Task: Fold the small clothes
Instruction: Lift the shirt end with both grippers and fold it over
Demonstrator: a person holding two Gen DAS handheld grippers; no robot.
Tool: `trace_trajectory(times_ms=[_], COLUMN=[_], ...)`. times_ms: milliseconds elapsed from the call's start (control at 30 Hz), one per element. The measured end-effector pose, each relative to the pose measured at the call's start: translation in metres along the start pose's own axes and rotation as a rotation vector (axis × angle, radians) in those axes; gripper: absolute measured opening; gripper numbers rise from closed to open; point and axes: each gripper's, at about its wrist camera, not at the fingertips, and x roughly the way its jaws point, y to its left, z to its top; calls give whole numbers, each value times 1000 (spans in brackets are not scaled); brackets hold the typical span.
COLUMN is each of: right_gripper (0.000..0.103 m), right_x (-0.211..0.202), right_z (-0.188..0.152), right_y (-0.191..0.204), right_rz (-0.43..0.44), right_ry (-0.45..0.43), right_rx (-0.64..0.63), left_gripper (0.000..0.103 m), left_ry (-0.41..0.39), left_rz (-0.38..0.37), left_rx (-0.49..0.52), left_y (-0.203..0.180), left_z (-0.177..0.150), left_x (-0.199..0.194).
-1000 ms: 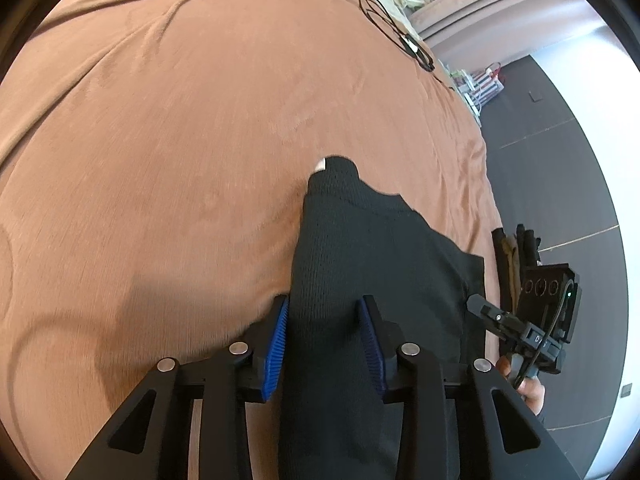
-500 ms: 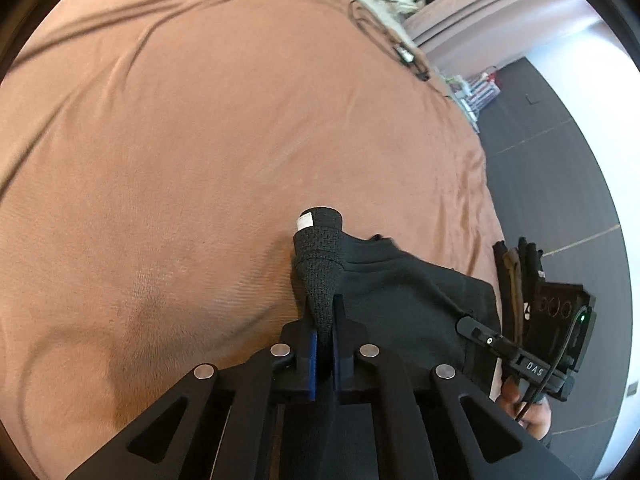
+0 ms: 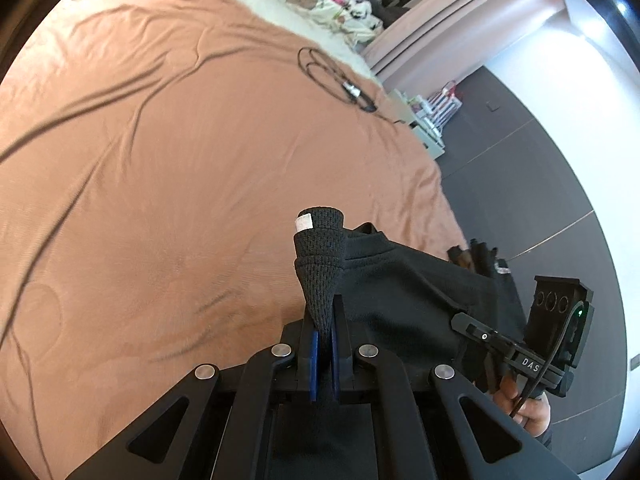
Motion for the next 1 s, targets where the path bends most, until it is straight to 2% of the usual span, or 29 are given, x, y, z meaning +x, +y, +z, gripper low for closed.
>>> trace_trajectory(times_ms=[300,567,1000], right_gripper=[8,7,7], right_x=[-79,-143,-216], right_z=[-26,-63,-115], right_y=[33,70,144], right_rz=[-15,-2,54], right_ry=[-86,-172,-286], right_rx=[-75,-146,-267], left_gripper=[4,4,4], left_ry=[-88,-167,-314], left_rz=[-33,-54,-51], left_rx=[52,87,132], left_y=[-34,-62,-91], left_z=[-16,-37,-65], left_x=[-60,-118,-236])
